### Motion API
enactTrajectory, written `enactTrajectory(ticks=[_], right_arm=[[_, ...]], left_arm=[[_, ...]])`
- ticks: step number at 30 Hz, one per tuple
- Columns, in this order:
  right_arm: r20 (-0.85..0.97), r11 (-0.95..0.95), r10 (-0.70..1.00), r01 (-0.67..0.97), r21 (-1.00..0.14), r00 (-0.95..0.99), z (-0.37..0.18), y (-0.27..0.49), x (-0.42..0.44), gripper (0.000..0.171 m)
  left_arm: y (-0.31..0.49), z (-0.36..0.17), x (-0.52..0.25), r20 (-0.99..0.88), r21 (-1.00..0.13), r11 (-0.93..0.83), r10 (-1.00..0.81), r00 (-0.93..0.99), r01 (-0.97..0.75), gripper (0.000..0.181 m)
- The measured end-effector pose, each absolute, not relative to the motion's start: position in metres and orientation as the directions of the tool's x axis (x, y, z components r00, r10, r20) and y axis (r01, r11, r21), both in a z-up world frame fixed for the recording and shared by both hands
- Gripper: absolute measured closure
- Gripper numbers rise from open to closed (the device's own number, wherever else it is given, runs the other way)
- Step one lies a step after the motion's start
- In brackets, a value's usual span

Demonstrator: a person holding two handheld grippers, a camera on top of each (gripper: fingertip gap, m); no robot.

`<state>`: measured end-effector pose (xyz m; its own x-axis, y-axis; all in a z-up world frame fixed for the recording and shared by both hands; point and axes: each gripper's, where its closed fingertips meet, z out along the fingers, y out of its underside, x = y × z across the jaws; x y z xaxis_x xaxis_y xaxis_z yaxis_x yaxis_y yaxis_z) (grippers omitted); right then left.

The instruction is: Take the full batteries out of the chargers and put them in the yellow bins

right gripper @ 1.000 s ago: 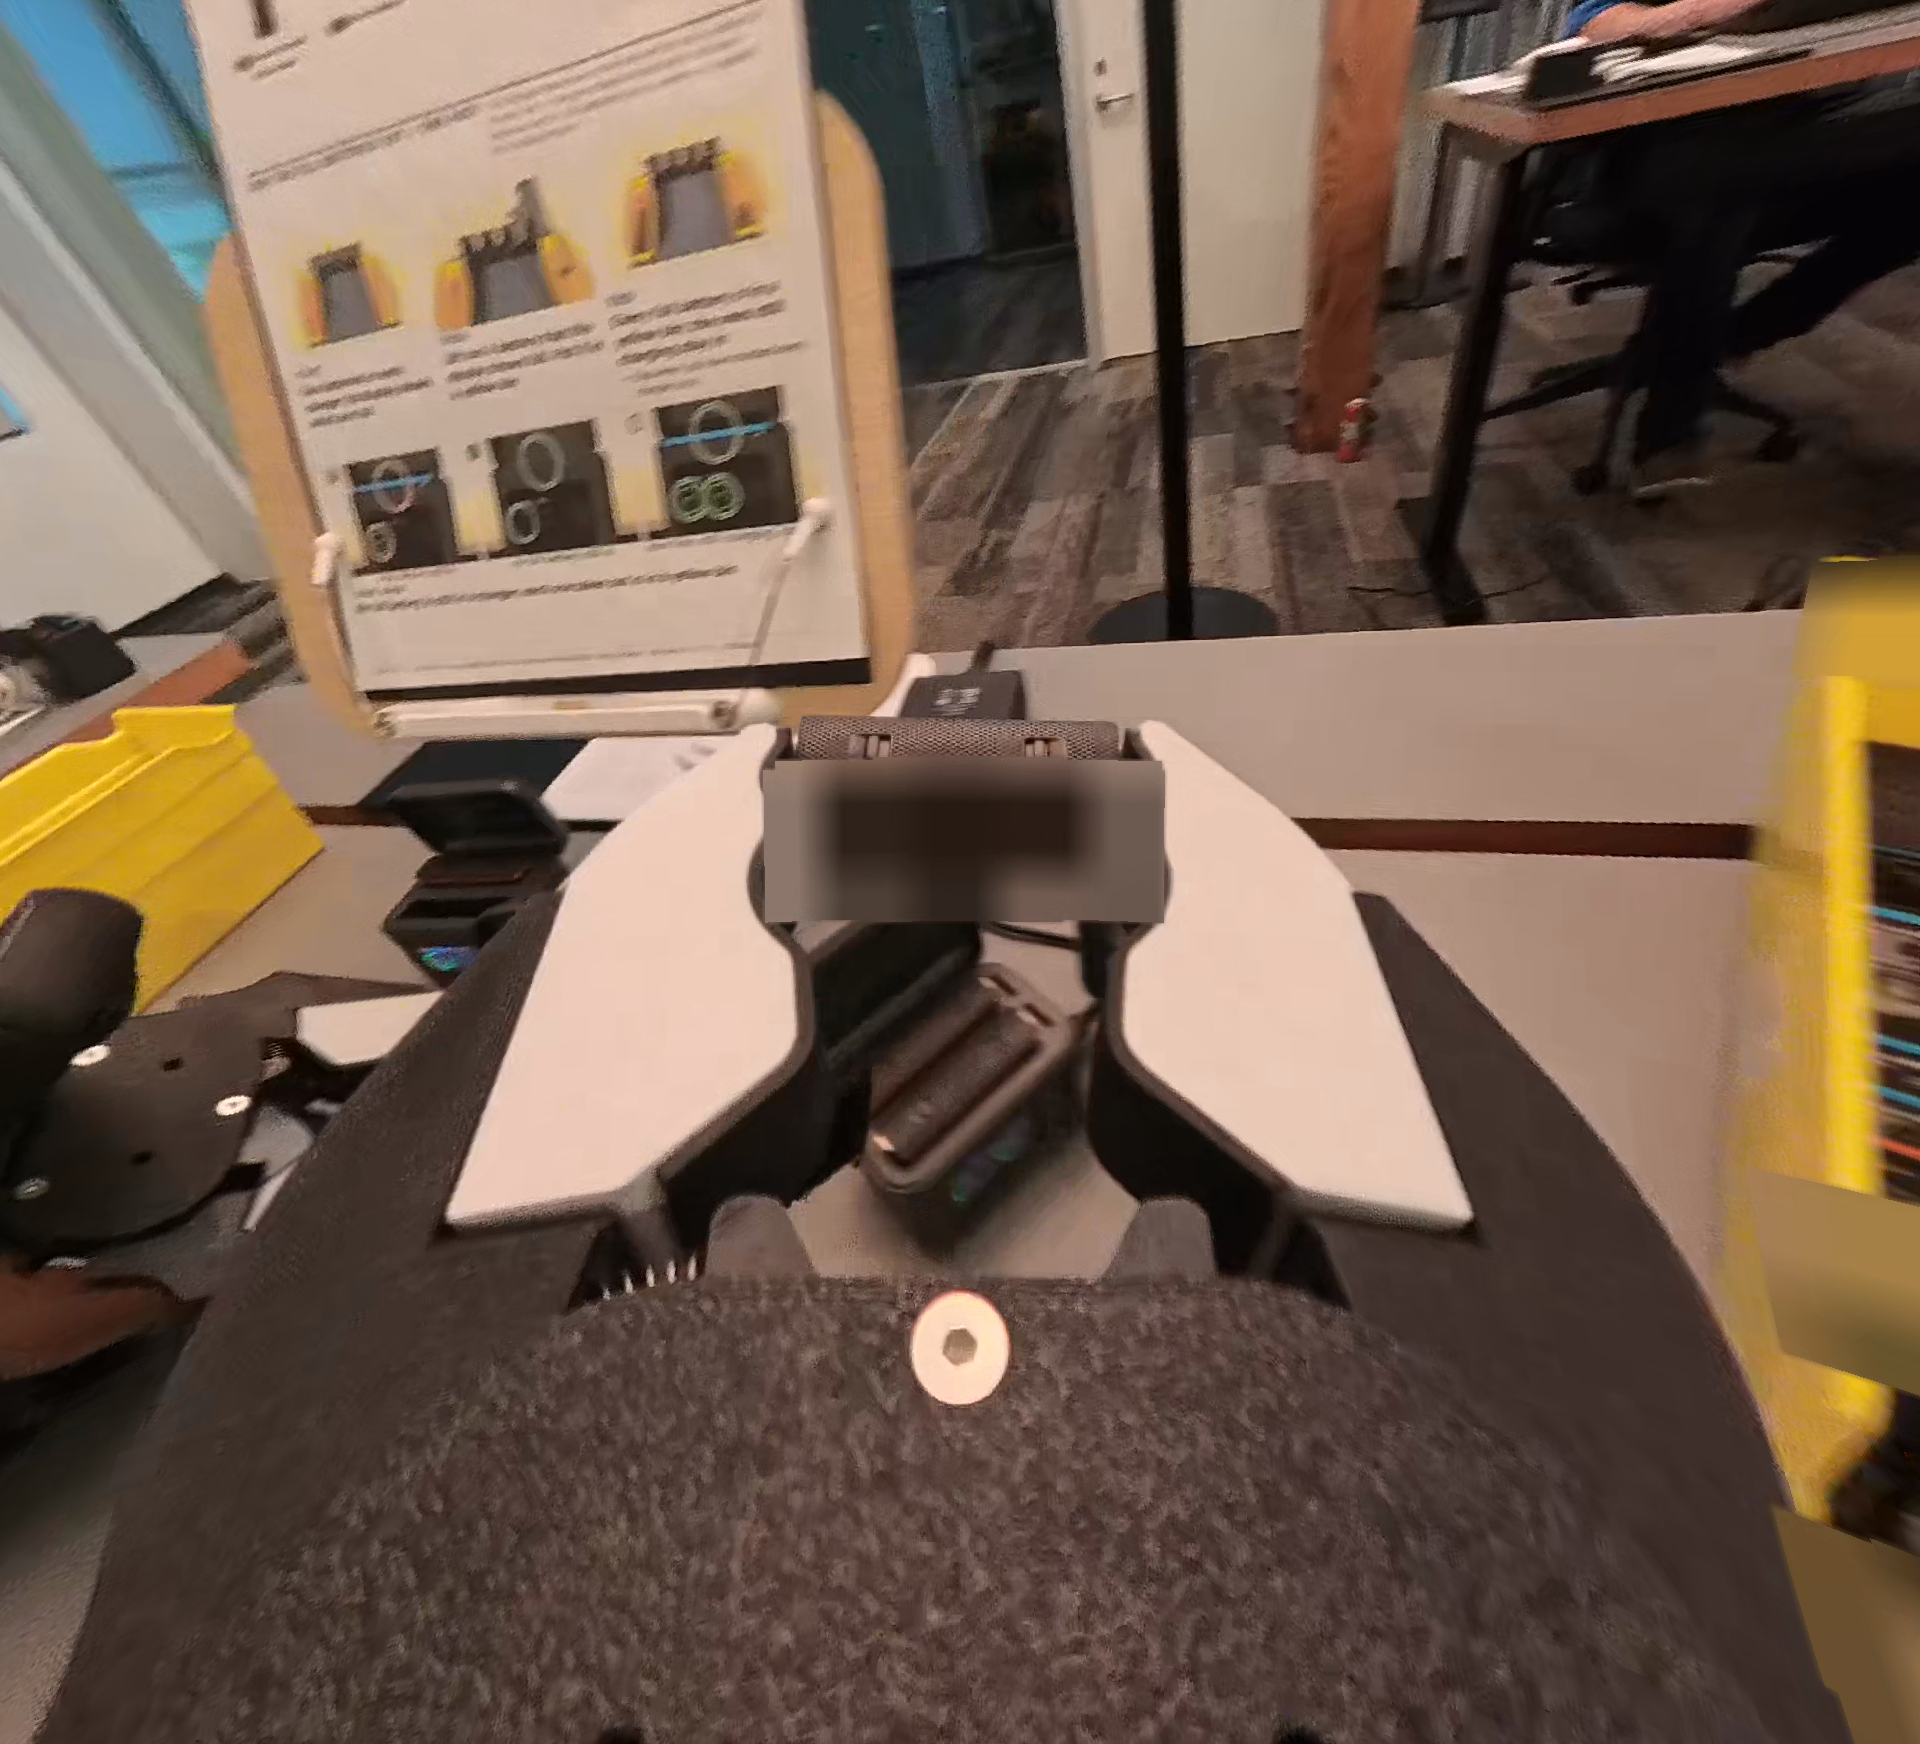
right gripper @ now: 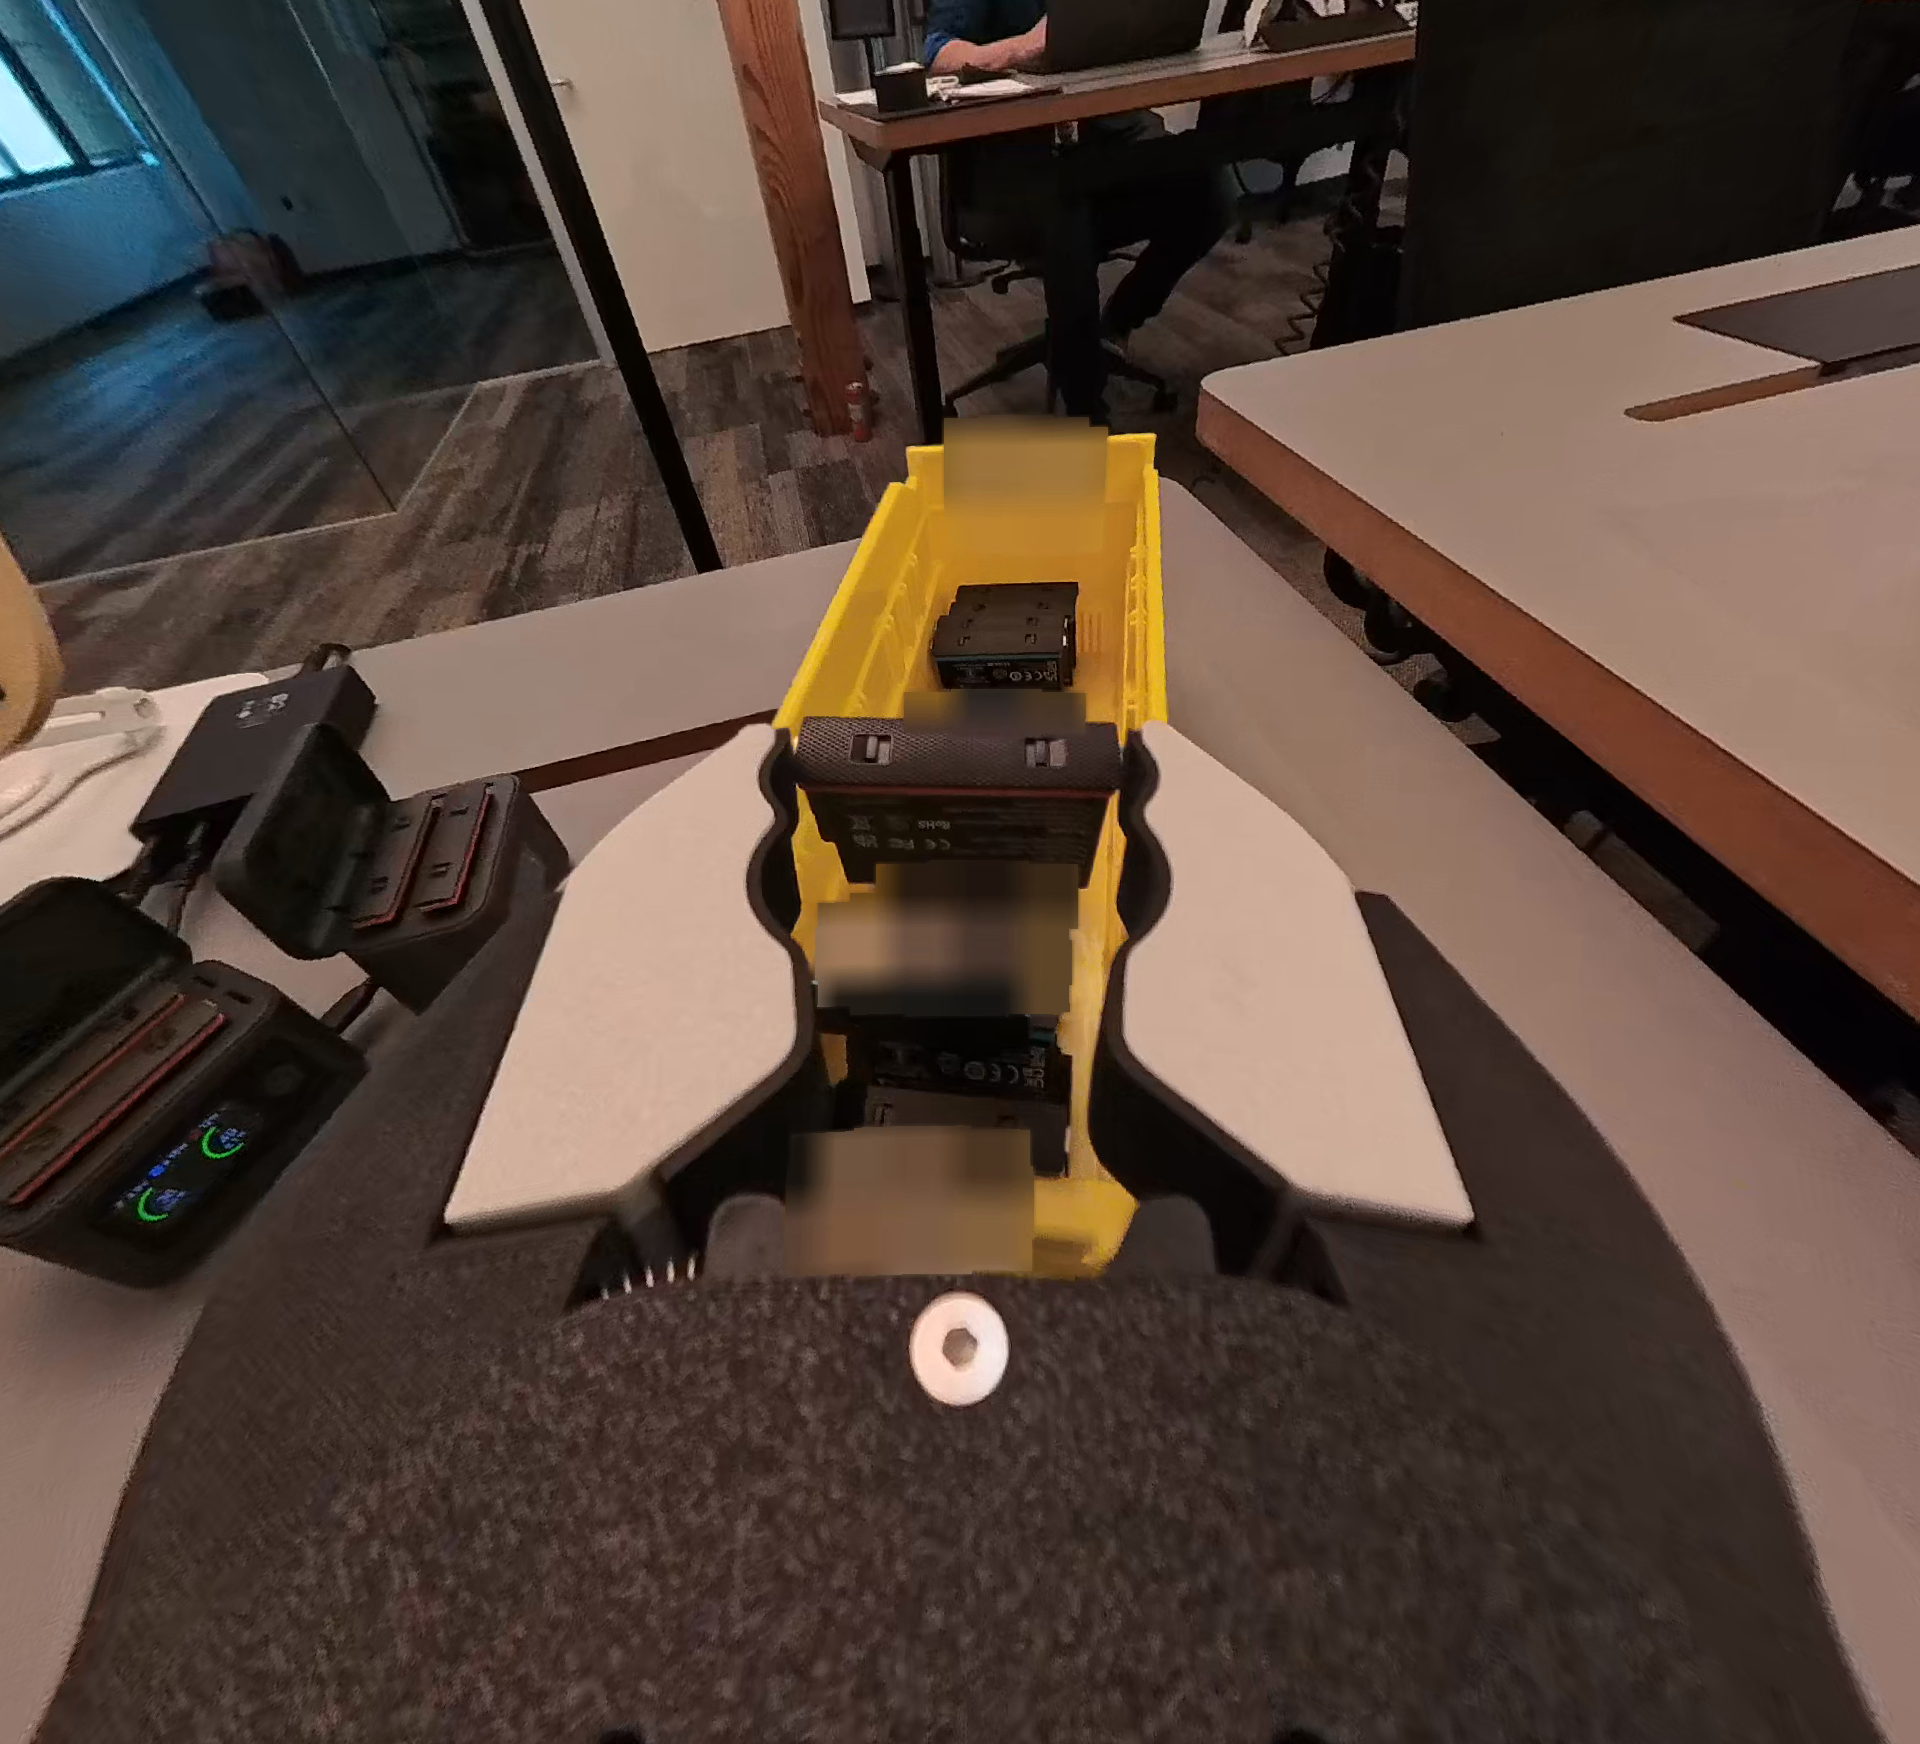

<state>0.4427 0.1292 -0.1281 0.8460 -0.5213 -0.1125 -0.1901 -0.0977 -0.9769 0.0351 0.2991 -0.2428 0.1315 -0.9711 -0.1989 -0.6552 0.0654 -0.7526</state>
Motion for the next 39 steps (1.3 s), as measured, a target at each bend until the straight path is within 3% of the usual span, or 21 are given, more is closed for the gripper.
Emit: enactTrajectory(ticks=[8, 16, 24, 39], right_arm=[[-0.103, -0.112, -0.518, -0.187, -0.976, 0.849, -0.132, 0.128, 0.445, 0.111], [-0.081, -0.159, -0.494, -0.182, -0.97, 0.865, -0.137, 0.133, 0.436, 0.111], [-0.014, -0.235, -0.493, -0.148, -0.961, 0.87, -0.149, 0.14, 0.431, 0.111], [-0.075, -0.268, -0.52, -0.246, -0.931, 0.851, -0.167, 0.153, 0.437, 0.111]], left_arm=[[0.336, -0.197, 0.008, -0.222, -0.836, 0.009, -0.92, 0.322, -0.549, 0.159], [0.365, -0.181, -0.007, -0.126, -0.921, -0.088, -0.853, 0.506, -0.379, 0.181], [0.368, -0.181, -0.007, -0.095, -0.934, -0.106, -0.847, 0.523, -0.341, 0.181], [0.364, -0.192, 0.0, -0.114, -0.923, -0.095, -0.857, 0.502, -0.372, 0.179]])
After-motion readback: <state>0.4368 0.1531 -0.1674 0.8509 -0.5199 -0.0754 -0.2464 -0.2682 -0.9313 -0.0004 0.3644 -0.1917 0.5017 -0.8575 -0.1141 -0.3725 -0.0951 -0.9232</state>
